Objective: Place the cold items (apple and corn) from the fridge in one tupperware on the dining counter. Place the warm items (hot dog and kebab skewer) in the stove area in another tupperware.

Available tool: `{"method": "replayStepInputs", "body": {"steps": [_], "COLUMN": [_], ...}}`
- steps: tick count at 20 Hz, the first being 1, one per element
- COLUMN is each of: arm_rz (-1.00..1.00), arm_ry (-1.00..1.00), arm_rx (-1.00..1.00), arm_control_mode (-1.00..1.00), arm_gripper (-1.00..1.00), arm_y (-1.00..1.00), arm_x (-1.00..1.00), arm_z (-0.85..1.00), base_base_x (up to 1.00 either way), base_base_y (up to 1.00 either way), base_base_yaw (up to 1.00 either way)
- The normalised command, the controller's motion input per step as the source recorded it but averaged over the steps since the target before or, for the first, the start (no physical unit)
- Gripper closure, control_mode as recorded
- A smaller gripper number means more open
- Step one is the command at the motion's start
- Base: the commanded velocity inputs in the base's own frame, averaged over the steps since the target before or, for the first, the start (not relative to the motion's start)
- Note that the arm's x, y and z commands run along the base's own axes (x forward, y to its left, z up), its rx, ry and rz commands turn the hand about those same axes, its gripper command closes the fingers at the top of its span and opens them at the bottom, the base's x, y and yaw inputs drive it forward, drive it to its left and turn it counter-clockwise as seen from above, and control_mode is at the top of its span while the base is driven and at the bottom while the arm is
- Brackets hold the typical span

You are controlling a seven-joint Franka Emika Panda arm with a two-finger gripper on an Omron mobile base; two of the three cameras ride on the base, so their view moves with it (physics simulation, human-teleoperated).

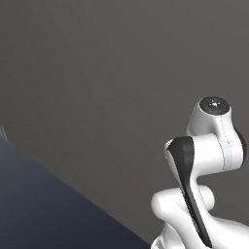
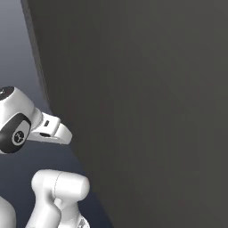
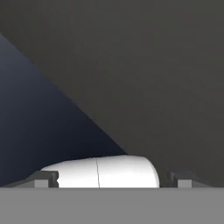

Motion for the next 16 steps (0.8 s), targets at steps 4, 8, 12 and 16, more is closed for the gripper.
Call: {"method": "replayStepInputs", "body": {"steps": [4, 8, 12, 16], "arm_rz": [0.0, 0.0, 0.0, 0.0], "arm_ry": [0.0, 0.0, 0.0, 0.0], "arm_rx": [0.0, 0.0, 0.0, 0.0], "arm_control_mode": [1.0, 1.0, 1.0, 1.0], "arm_gripper": [-1.0, -1.0, -1.0, -1.0], "arm_y": [0.0, 0.0, 0.0, 0.0], "arm_x": [0.0, 0.0, 0.0, 0.0], "arm_z": [0.0, 0.0, 0.0, 0.0], "base_base_x": [0.63, 0.63, 0.63, 0.63], "base_base_y": [1.0, 1.0, 1.0, 1.0], "base_base_yaw": [-0.3, -0.3, -0.3, -0.3]}}
